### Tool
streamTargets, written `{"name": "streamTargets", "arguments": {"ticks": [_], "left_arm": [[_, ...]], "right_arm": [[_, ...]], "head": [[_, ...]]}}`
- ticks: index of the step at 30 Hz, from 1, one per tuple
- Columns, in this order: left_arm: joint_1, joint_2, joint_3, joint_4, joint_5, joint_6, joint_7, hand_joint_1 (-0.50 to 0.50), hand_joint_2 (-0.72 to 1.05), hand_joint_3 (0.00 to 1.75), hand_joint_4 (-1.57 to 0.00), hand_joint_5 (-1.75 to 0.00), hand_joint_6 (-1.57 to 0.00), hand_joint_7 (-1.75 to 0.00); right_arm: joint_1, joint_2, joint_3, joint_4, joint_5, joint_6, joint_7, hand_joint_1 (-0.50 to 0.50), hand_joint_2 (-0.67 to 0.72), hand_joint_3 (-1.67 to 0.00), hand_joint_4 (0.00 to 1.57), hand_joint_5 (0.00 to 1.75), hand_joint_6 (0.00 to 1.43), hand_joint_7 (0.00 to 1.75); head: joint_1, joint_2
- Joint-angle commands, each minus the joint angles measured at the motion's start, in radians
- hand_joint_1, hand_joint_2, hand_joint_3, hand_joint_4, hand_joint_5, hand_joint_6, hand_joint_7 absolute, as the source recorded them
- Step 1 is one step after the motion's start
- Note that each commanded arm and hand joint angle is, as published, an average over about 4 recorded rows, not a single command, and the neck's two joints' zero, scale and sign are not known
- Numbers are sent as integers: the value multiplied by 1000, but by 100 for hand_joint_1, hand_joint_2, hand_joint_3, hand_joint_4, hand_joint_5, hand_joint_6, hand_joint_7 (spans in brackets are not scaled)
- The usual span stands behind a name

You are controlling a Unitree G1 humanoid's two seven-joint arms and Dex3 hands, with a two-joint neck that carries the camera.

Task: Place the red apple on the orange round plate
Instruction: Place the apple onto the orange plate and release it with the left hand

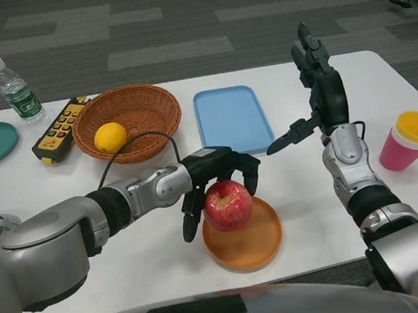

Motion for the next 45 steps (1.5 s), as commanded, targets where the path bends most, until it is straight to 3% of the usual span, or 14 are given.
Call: {"name": "streamTargets", "arguments": {"ticks": [1,11,21,32,36,41,45], "left_arm": [[3,-2,-15,20,1,5,11,50,-72,9,-153,-175,-141,-161],[7,-24,-51,45,-18,46,7,50,-72,9,-151,-175,-141,-157],[7,-40,-61,48,-46,129,-65,50,-68,9,-146,-175,-134,-154],[7,-49,-80,60,-66,154,-112,50,-72,7,-142,-175,-136,-168],[7,-49,-84,61,-77,160,-116,50,-64,0,-142,-175,-135,-168],[8,-50,-85,65,-78,155,-116,50,-64,7,-135,-175,-131,-168],[8,-52,-85,68,-77,145,-116,50,-64,9,-114,-175,-119,-161]], "right_arm": [[-2,-17,6,-6,4,-7,-8,-47,28,0,0,0,0,0],[-2,-29,38,-6,20,-8,-8,-46,28,0,0,0,0,0],[11,-35,42,-9,27,-11,-8,-46,28,0,0,0,0,0],[11,-36,49,-4,29,-11,-8,-46,28,0,0,0,0,0],[11,-35,51,-1,29,-11,-8,-46,30,0,0,0,0,0],[11,-35,53,1,29,-11,-8,-46,31,0,0,0,0,0],[11,-37,52,0,30,-11,-8,-46,34,0,0,0,0,0]], "head": [[1,-3],[-11,-32],[-18,-39],[-8,-40],[-6,-37],[-7,-32],[-10,-33]]}}
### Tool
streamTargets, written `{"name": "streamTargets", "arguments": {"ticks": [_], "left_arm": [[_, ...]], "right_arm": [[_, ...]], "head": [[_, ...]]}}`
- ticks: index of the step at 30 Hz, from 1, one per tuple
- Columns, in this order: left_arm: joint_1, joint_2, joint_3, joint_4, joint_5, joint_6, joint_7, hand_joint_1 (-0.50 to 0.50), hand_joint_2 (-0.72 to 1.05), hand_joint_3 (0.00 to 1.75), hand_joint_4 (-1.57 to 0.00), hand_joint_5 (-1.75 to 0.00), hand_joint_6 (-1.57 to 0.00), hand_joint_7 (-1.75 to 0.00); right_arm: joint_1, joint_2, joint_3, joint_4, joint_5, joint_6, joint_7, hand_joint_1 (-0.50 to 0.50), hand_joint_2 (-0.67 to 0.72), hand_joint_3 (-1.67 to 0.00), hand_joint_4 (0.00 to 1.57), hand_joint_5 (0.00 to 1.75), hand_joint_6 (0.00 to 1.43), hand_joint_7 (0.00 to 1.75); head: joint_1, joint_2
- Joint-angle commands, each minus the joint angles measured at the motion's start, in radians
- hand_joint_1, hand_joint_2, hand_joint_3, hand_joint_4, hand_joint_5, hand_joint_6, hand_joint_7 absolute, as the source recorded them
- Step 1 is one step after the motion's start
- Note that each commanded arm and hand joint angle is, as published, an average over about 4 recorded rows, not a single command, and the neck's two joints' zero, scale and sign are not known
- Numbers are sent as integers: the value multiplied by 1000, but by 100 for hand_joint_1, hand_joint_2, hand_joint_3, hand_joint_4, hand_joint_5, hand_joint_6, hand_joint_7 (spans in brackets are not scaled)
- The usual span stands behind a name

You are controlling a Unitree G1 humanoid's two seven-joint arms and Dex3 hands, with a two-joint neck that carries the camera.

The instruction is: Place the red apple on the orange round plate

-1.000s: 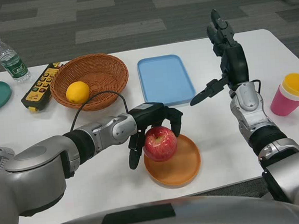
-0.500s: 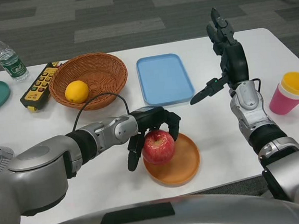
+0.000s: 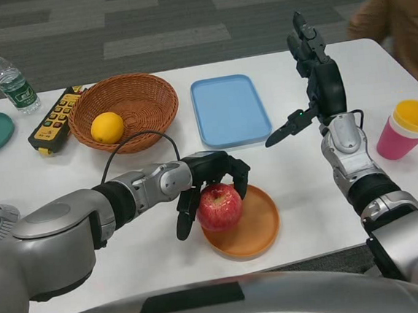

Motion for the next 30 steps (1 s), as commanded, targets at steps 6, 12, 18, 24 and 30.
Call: {"name": "streamTargets", "arguments": {"ticks": [6,12,18,24,30], "left_arm": [[7,-10,-2,16,-2,-26,-5,50,-70,0,-54,-175,-98,-143],[7,-14,0,36,5,-73,24,36,-64,0,-50,-175,-81,-129],[7,-18,10,51,0,-73,25,-50,-70,2,-53,-175,-57,-112],[7,-20,11,59,-27,-71,28,-50,-72,2,-53,-175,-43,-112],[10,-23,9,78,-102,-82,28,-50,-72,4,-25,-175,-33,-103]], "right_arm": [[12,-16,-2,0,11,-11,-7,-46,34,0,0,0,0,0],[12,-20,-2,2,13,-11,-7,-46,34,0,0,0,0,0],[13,-23,-2,2,14,-13,-7,-46,34,0,0,0,0,0],[13,-24,-2,3,14,-12,-7,-46,34,0,0,0,0,0],[14,-26,-2,3,14,-13,-7,-46,34,0,0,0,0,0]], "head": [[-4,-3],[-4,-7],[-7,-13],[-5,-13],[-3,-10]]}}
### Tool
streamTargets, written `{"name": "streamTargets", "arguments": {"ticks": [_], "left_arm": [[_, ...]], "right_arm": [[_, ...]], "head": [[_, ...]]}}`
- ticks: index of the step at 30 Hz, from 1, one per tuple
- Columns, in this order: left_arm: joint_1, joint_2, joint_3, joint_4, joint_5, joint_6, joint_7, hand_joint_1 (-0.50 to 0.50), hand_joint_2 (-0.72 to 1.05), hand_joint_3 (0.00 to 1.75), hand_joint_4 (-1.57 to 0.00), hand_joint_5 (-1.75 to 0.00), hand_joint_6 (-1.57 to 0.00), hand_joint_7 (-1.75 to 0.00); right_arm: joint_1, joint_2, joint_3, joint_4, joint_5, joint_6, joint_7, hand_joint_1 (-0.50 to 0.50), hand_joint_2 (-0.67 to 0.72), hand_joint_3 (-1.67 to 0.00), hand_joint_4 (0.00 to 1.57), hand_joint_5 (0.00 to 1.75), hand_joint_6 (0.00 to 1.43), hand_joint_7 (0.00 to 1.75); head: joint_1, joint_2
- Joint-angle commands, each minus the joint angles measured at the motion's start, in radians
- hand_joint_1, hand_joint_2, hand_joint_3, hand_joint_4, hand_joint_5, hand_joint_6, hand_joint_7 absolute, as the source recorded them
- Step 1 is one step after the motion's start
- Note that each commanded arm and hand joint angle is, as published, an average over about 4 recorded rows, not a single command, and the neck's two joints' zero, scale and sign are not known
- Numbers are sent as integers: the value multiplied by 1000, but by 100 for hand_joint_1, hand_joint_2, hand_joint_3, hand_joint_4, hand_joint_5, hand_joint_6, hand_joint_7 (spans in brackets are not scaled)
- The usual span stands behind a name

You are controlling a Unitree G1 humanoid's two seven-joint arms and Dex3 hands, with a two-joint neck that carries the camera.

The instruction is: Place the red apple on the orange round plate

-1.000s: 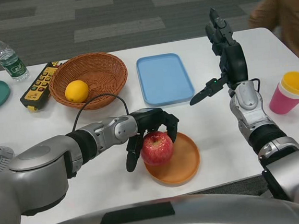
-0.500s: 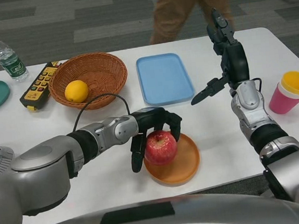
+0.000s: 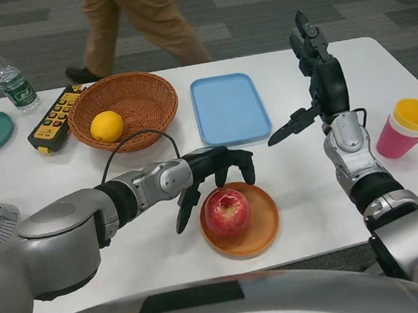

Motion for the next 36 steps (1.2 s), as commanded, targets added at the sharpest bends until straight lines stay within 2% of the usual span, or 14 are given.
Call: {"name": "streamTargets", "arguments": {"ticks": [1,3,4,6,10,13,16,20,23,28,32,36], "left_arm": [[9,1,4,18,-57,-18,4,-50,-72,7,-17,-175,-33,-101],[13,0,3,28,-95,-29,4,-50,-72,7,-2,-175,-27,-94],[16,0,4,34,-120,-32,4,-50,-72,7,-1,-175,-24,-91],[23,1,5,47,-176,-43,4,-50,-72,2,0,-159,-16,-80],[38,8,6,76,-305,-84,2,-49,-72,9,0,-92,-9,-63],[49,18,7,93,-399,-116,-1,-48,-72,2,0,-69,-7,-54],[66,34,7,99,-506,-159,-10,-48,-72,7,0,-54,-1,-40],[96,79,8,75,-704,-216,-52,-47,-68,7,0,-46,0,-28],[111,109,38,31,-773,-248,-79,-46,-68,4,0,-51,0,-26],[147,173,191,-80,-783,-259,-119,-47,-64,9,0,-62,0,-28],[163,228,310,-137,-784,-256,-164,-46,-64,9,0,-51,0,-24],[215,274,447,-224,-757,-247,-193,-46,-64,2,0,-59,0,-28]], "right_arm": [[9,-13,-2,3,13,-12,-6,-46,34,0,0,0,0,0],[9,-14,-2,3,13,-12,-7,-46,34,0,0,0,0,0],[9,-14,-2,3,13,-12,-8,-46,34,0,0,0,0,0],[9,-16,-3,3,13,-12,-8,-46,34,0,0,0,0,0],[8,-19,-6,5,14,-13,-8,-46,34,0,0,0,0,0],[8,-21,-7,10,15,-13,-10,-46,34,0,0,0,0,0],[8,-22,-7,12,17,-13,-11,-46,34,0,0,0,0,0],[6,-23,-14,15,19,-15,-14,-46,34,0,0,0,0,0],[-1,-21,-20,24,20,-15,-15,-46,34,0,0,0,0,0],[-29,-7,-34,57,20,-15,-17,-46,34,0,0,0,0,0],[-74,8,-37,114,20,-15,-17,-46,31,0,0,0,0,0],[-89,17,-42,124,19,-16,-18,-46,28,0,0,0,0,0]], "head": [[1,2],[0,4],[0,5],[1,9],[4,16],[6,24],[6,38],[6,64],[4,80],[10,114],[14,140],[24,147]]}}
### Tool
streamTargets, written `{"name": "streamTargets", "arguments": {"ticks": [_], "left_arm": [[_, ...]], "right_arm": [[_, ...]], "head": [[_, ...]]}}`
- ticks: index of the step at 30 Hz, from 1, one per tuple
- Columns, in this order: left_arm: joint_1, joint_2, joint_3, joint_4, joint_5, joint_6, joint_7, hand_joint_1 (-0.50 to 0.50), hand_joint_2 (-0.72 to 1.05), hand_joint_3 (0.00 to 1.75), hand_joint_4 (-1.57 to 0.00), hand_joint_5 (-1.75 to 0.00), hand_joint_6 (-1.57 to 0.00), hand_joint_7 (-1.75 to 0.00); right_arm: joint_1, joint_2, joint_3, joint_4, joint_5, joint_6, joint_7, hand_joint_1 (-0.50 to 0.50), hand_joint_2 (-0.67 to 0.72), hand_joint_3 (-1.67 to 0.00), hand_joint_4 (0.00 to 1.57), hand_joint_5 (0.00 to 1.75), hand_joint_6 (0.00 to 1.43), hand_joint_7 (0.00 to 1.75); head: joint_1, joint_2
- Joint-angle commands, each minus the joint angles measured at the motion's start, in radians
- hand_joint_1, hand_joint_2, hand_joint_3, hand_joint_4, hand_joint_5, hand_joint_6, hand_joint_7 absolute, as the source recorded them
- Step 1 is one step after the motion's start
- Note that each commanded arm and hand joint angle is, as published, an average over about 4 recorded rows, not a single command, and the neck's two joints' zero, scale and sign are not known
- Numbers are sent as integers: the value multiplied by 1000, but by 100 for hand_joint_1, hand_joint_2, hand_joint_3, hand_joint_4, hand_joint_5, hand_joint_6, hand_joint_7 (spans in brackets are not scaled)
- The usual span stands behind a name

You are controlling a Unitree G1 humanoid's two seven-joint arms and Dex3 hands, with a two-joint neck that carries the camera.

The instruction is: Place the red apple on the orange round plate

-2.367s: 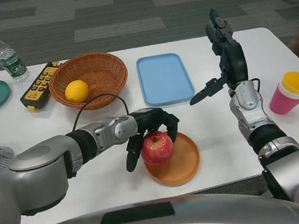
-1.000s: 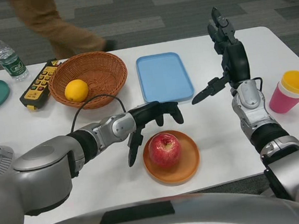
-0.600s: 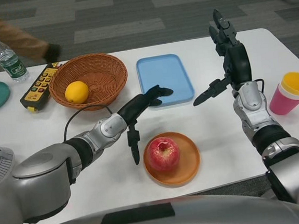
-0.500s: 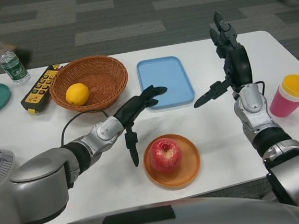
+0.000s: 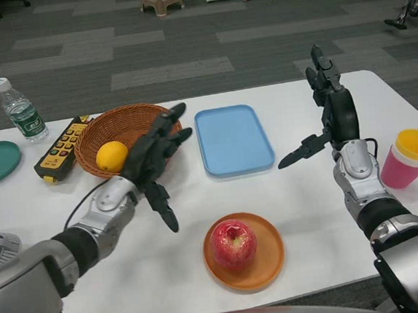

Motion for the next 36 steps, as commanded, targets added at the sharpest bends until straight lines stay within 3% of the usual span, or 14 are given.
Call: {"name": "streamTargets", "arguments": {"ticks": [1,7,16,20,36], "left_arm": [[69,49,126,-96,31,9,-19,-47,-64,4,0,-62,0,-28],[137,81,313,-218,110,43,-22,-48,-64,9,0,-62,0,-28],[199,76,537,-350,255,54,-18,-48,-64,9,0,-62,0,-28],[210,70,569,-374,275,54,-15,-48,-64,2,0,-72,0,-28],[220,58,635,-441,314,46,4,-48,-64,7,0,-72,0,-28]], "right_arm": [[-19,10,-13,-16,6,-2,-7,-46,28,0,0,0,0,0],[-14,16,-12,-29,6,-2,-8,-46,28,0,0,0,0,0],[-13,16,-6,-58,6,-1,-1,-46,28,0,0,0,0,0],[-10,11,-4,-74,6,-1,5,-46,22,0,0,0,0,0],[70,13,-44,-206,6,6,15,-46,22,0,0,0,0,0]], "head": [[6,6],[11,5],[7,1],[-2,9],[-31,39]]}}
